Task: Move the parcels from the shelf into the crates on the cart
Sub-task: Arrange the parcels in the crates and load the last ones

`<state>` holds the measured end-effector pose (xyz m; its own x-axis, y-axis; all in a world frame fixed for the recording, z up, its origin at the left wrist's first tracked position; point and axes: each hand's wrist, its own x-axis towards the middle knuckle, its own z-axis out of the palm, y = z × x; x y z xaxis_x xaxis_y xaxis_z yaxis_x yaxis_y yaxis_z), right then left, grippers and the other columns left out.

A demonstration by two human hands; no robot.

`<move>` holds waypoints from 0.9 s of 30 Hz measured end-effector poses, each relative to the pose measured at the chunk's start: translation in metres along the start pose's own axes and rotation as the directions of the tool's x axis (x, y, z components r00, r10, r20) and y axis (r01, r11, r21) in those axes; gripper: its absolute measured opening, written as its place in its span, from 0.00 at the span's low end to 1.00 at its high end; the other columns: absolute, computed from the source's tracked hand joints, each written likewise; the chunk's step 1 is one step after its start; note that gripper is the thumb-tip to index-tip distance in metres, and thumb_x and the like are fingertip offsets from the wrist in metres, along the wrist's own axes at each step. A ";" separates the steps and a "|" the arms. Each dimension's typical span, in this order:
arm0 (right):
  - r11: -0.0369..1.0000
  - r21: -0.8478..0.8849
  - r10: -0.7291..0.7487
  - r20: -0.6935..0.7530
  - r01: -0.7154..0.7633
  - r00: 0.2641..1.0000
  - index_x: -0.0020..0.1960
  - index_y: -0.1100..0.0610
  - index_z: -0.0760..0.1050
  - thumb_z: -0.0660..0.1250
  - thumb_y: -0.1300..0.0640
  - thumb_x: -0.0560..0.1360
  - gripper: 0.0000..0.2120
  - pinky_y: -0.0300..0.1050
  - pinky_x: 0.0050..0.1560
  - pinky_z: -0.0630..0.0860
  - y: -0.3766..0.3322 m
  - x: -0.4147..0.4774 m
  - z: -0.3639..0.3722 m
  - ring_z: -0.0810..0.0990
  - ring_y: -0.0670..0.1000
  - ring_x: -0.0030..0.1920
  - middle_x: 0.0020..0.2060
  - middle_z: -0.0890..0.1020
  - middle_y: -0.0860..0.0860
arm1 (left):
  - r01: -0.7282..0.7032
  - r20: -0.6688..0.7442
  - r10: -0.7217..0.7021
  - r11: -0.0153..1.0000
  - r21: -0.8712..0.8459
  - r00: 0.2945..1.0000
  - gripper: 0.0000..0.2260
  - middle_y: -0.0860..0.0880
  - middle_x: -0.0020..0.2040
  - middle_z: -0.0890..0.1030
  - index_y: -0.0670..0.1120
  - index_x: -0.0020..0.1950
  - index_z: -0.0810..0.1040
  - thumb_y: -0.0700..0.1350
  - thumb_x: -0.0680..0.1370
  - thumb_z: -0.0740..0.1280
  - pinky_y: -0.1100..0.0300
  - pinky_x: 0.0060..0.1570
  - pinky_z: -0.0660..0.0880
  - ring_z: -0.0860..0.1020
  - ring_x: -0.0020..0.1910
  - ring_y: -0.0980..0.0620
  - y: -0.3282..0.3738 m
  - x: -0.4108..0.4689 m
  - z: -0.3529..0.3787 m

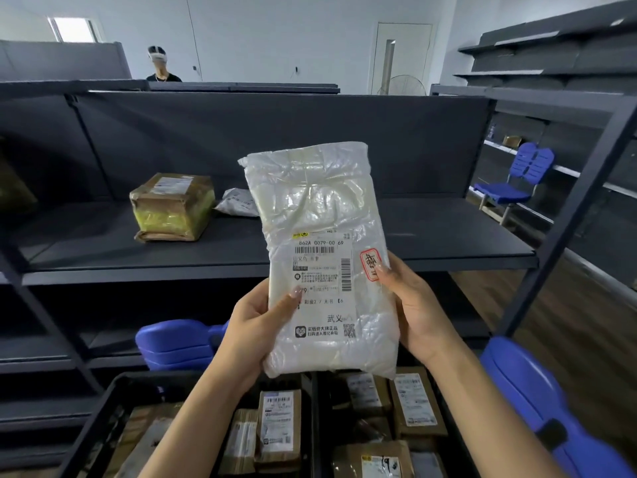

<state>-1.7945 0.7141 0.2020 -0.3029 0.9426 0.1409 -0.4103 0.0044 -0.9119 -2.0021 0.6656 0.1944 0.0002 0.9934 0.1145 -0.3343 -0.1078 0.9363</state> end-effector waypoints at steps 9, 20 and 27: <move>0.994 -0.057 0.089 -0.036 -0.091 0.995 0.53 0.52 0.82 0.75 0.55 0.68 0.14 0.44 0.46 0.81 0.035 -0.020 0.009 0.84 0.57 0.53 0.53 0.84 0.57 | -0.054 -0.132 0.038 0.991 -0.124 0.991 0.11 0.42 0.55 0.84 0.47 0.55 0.83 0.43 0.74 0.68 0.54 0.41 0.81 0.83 0.52 0.42 -0.012 -0.002 -0.016; 0.992 0.005 0.129 -0.024 -0.129 0.991 0.55 0.53 0.81 0.74 0.53 0.67 0.17 0.45 0.46 0.81 0.066 -0.019 0.012 0.83 0.57 0.54 0.54 0.84 0.57 | -0.096 -0.244 0.082 0.994 -0.046 0.966 0.08 0.46 0.47 0.86 0.48 0.53 0.83 0.41 0.76 0.67 0.56 0.37 0.82 0.85 0.42 0.50 0.022 0.018 -0.042; 0.906 0.318 0.311 -0.051 -0.279 0.949 0.61 0.61 0.76 0.70 0.56 0.70 0.20 0.50 0.48 0.82 0.108 -0.032 0.020 0.83 0.59 0.54 0.54 0.83 0.62 | -0.191 -0.455 0.140 0.979 -0.067 0.879 0.08 0.48 0.46 0.86 0.44 0.55 0.80 0.36 0.80 0.64 0.53 0.50 0.81 0.84 0.45 0.51 0.008 0.011 -0.053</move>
<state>-1.8469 0.6781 0.1065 -0.3710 0.9131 -0.1692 -0.5609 -0.3655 -0.7428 -2.0549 0.6778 0.1854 -0.4756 0.8759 0.0811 -0.3905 -0.2928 0.8728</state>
